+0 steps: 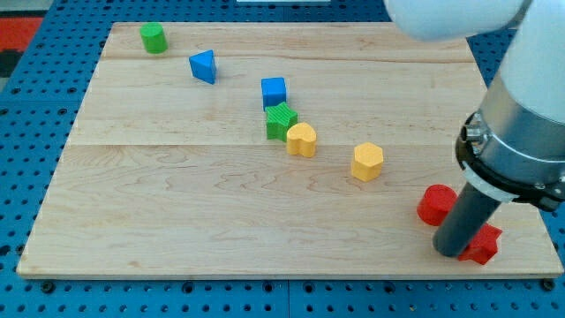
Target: Push blue cube slightly left
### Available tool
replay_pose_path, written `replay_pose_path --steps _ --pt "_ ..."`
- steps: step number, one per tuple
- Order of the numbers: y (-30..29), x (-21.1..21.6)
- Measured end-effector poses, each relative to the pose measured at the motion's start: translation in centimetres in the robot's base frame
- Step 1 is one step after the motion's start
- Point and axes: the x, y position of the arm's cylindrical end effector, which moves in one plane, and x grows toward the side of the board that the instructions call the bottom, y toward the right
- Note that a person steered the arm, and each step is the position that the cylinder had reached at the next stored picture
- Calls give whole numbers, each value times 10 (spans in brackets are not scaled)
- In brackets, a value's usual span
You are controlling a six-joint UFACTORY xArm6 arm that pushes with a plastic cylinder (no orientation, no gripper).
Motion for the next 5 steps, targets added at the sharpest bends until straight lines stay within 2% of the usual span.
replay_pose_path --steps 1,3,4,5 --pt "-111 -3" --pt "-288 -99" --pt "-329 -138" --pt "-302 -180"
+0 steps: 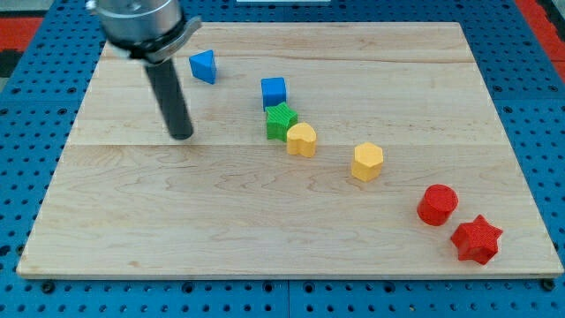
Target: Push blue cube slightly left
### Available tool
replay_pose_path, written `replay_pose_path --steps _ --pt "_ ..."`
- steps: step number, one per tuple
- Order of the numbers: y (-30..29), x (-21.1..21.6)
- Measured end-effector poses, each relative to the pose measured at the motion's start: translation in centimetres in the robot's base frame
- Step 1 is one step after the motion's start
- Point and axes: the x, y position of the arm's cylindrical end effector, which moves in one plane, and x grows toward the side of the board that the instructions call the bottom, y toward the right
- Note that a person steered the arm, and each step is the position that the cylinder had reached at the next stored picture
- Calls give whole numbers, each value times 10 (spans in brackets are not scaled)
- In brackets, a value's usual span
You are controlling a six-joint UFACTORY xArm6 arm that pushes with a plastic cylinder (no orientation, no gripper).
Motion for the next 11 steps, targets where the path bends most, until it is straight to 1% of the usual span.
replay_pose_path --steps 1,2,3,4,5,8,9,10,11 --pt "29 -43" --pt "63 -98" --pt "132 -99" --pt "164 -49" --pt "122 -43" --pt "124 -83" --pt "98 -83" --pt "88 -83" --pt "164 -117"
